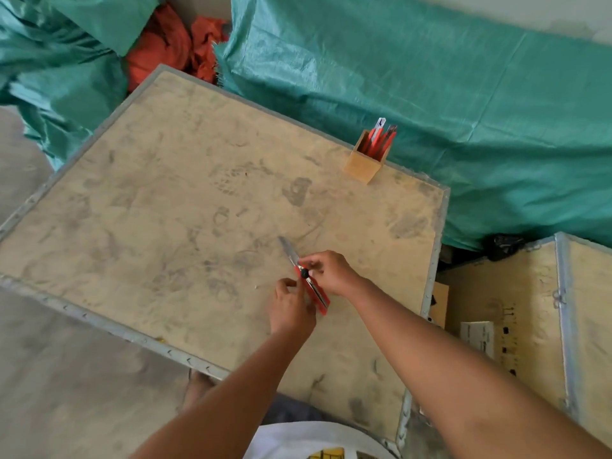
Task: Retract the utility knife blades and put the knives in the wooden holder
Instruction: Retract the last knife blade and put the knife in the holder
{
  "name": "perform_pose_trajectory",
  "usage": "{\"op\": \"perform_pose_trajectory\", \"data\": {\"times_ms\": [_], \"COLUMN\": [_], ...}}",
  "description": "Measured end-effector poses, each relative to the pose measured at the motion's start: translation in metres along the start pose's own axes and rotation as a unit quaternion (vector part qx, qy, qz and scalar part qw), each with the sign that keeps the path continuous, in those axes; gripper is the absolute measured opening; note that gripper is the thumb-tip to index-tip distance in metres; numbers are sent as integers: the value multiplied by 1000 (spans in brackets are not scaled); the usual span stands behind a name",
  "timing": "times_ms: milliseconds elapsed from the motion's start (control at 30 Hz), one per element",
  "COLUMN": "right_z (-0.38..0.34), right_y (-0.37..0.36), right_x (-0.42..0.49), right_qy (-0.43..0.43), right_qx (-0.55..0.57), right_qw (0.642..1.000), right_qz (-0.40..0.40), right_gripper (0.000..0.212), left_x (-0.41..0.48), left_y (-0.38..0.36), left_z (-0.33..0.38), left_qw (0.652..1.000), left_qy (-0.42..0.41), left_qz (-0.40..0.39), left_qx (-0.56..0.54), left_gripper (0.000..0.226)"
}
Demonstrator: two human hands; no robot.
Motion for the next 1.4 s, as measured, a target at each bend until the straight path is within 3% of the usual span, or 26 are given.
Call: {"op": "perform_pose_trajectory", "data": {"times_ms": [133,300,433,600,733,900,1033,1167,1400], "right_z": [4,10,17,12,-10,-47,-76,-106,-147], "right_y": [-1,-5,-3,8,16,29,38,32,27], "right_x": [1,-7,-13,-28,-41,-55,-66,-75,-87], "right_qy": [-1,-7,-26,-52,-25,26,82,131,124], "right_qx": [16,53,122,271,325,331,286,220,180], "right_qw": [1000,998,991,956,937,927,933,950,968], "right_qz": [20,23,55,103,127,174,204,178,127], "right_gripper": [28,27,25,21,22,25,27,28,26], "left_x": [1,-1,1,6,6,10,7,7,7], "left_y": [-1,-1,3,27,68,118,154,182,213], "left_z": [-2,-5,-7,-10,-13,-21,-19,-24,-35], "left_qw": [1000,999,998,967,933,910,894,886,862], "left_qy": [13,13,-3,-10,-12,-53,-97,-118,-142], "left_qz": [9,10,-13,-100,-145,-159,-180,-170,-199], "left_qx": [-9,-31,-64,-232,-329,-379,-399,-414,-444], "left_gripper": [67,51,59,60,63,44,45,39,42]}}
Point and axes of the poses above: each hand's wrist, its own x-axis towards the middle knuckle, its own y-axis out of the back of the hand, z = x × y, the point moved 5 cm from there along x, towards the middle knuckle, and after that the axes turned 10 degrees about x, right-handed, at the moved point
